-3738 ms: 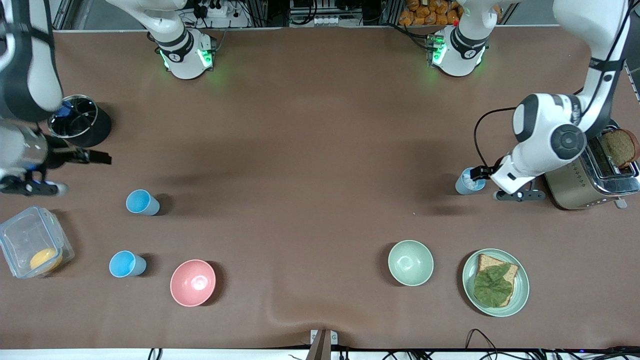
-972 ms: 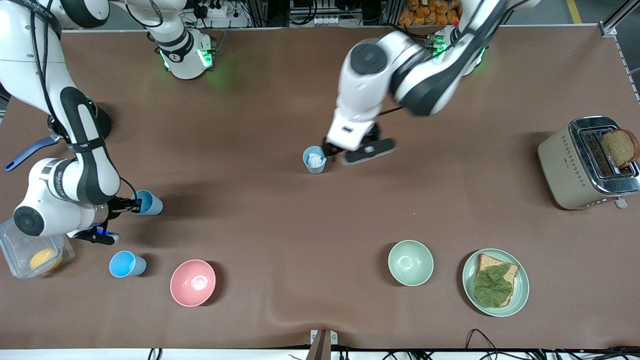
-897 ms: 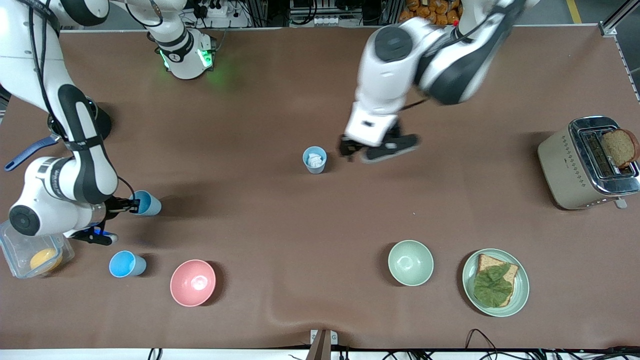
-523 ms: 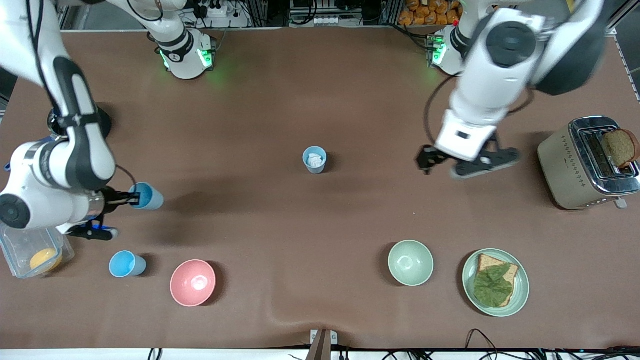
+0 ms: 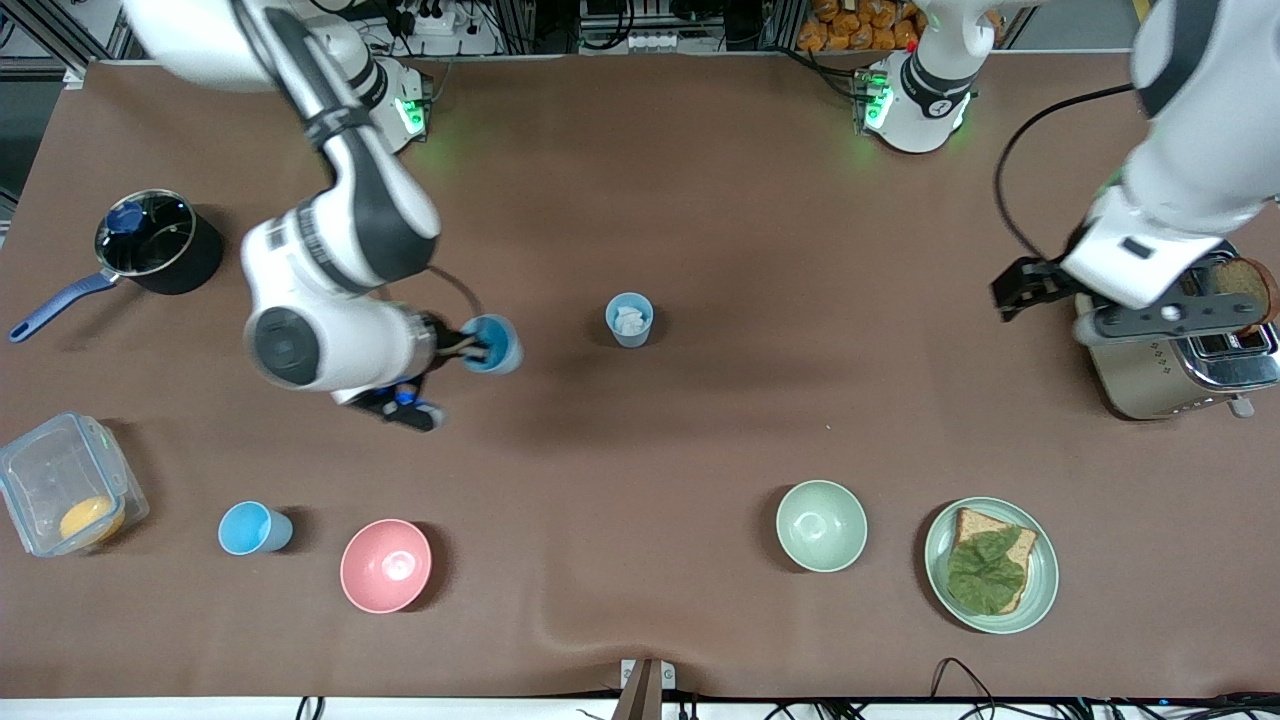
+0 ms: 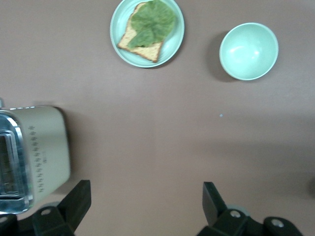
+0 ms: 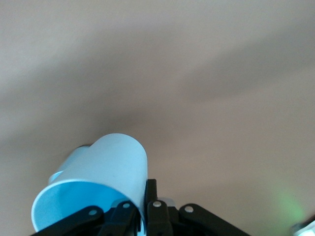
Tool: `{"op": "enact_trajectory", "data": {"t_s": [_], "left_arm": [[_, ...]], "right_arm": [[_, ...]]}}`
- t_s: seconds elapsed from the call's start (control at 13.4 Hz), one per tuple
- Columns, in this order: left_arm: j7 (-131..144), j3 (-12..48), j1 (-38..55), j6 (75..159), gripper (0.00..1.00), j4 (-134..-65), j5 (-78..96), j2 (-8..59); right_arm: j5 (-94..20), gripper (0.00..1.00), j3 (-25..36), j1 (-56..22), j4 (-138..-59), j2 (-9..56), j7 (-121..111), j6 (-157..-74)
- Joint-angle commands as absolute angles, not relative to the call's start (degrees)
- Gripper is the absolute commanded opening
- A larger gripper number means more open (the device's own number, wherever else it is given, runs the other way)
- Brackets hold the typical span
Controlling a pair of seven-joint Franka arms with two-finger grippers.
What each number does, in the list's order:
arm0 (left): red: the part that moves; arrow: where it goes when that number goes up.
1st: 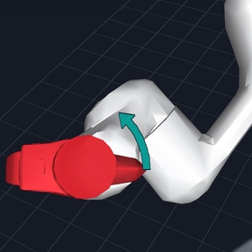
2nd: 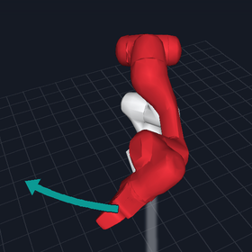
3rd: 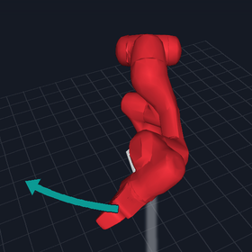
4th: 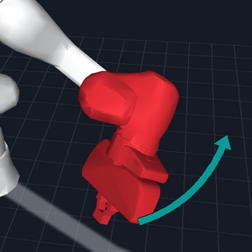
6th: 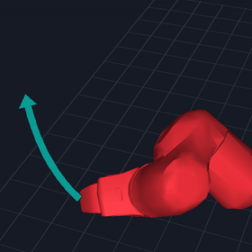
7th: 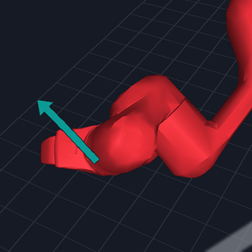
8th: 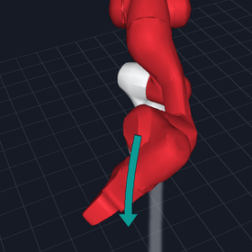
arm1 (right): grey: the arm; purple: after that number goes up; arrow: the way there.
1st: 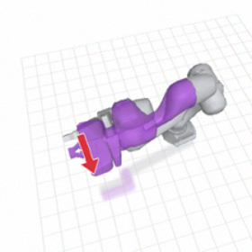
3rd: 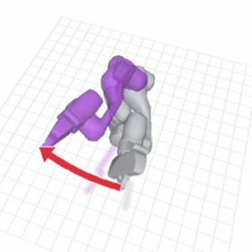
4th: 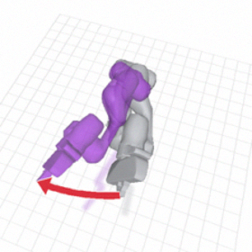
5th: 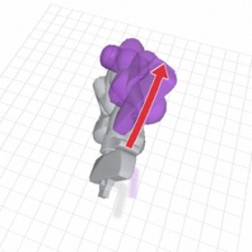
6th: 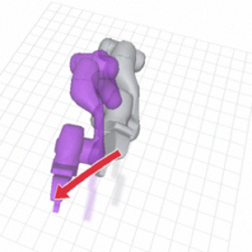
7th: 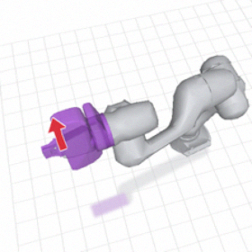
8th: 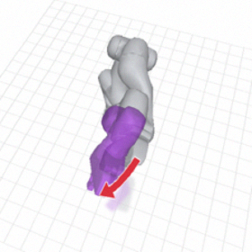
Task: Stack blue cups with both arms
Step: 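Lower the held blue cup into the tissue cup with the right gripper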
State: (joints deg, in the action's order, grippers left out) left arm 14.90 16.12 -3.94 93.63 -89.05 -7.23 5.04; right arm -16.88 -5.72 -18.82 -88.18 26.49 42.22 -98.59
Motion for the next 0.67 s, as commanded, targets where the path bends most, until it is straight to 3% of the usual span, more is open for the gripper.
{"op": "enact_trajectory", "data": {"t_s": [0.0,0.15,0.37,0.6], "left_arm": [[12.2,11.4,-1.0,88.4,1.00,-85.8,-4.8,4.7],[9.9,9.0,0.2,87.8,1.00,-85.8,-4.3,4.5],[9.2,-1.9,9.4,85.2,1.00,-85.9,-4.2,2.9],[8.1,-2.4,9.5,83.9,1.00,-86.0,-3.0,2.4]], "right_arm": [[-19.3,0.00,-4.9,-25.9,-88.6,26.5,56.6,-103.5],[-19.4,0.00,-4.9,-29.8,-89.0,26.9,64.4,-107.0],[-20.6,0.00,-4.9,-33.4,-89.5,27.2,70.2,-108.7],[-20.6,0.00,-4.9,-35.2,-93.1,27.4,71.7,-113.8]]}}
